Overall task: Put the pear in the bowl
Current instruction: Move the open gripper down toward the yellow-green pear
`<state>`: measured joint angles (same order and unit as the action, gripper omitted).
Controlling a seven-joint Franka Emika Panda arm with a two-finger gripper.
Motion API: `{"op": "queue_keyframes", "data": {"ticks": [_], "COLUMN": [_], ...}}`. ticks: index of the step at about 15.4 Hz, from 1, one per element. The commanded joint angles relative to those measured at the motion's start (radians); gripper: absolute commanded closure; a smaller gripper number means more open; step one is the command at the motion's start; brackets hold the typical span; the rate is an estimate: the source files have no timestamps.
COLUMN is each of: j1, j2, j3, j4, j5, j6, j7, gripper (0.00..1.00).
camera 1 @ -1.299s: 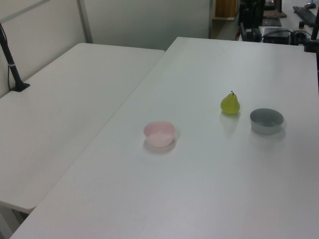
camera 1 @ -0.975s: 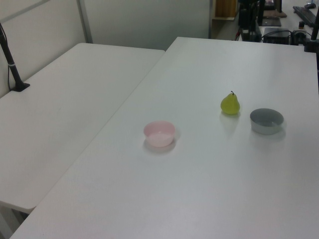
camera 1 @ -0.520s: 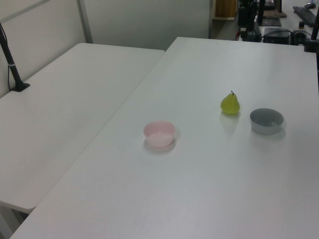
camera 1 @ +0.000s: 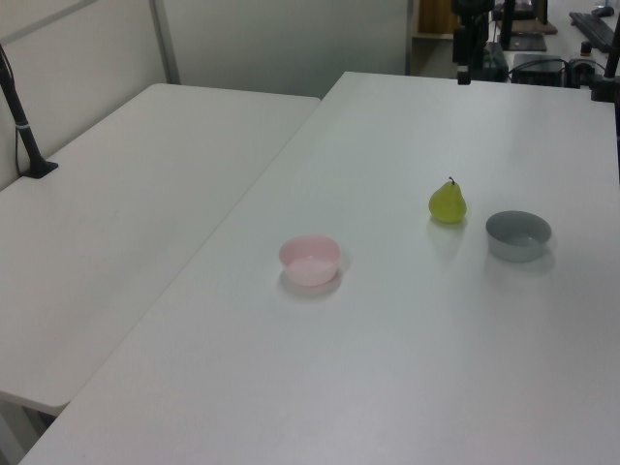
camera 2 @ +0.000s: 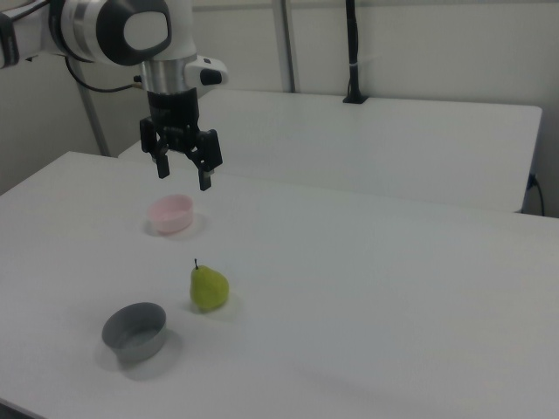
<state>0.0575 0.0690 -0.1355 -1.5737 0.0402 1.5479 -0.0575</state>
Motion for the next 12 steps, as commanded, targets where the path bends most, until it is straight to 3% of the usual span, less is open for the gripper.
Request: {"op": "queue_keyframes", "data": {"ticks": [1, 8, 12], "j1": [0.024, 0.053, 0.062], "j2": [0.034, 0.112, 0.156], "j3": [-0.001, -0.001, 0.000], "j4": [0.015, 0.003, -0.063], "j5": [0.012, -0.052, -0.114], "j6": [0.017, 0.067, 0.070], "j7": [-0.022, -0.048, -0.064], "gripper": [0.00, 0.00, 0.00]}}
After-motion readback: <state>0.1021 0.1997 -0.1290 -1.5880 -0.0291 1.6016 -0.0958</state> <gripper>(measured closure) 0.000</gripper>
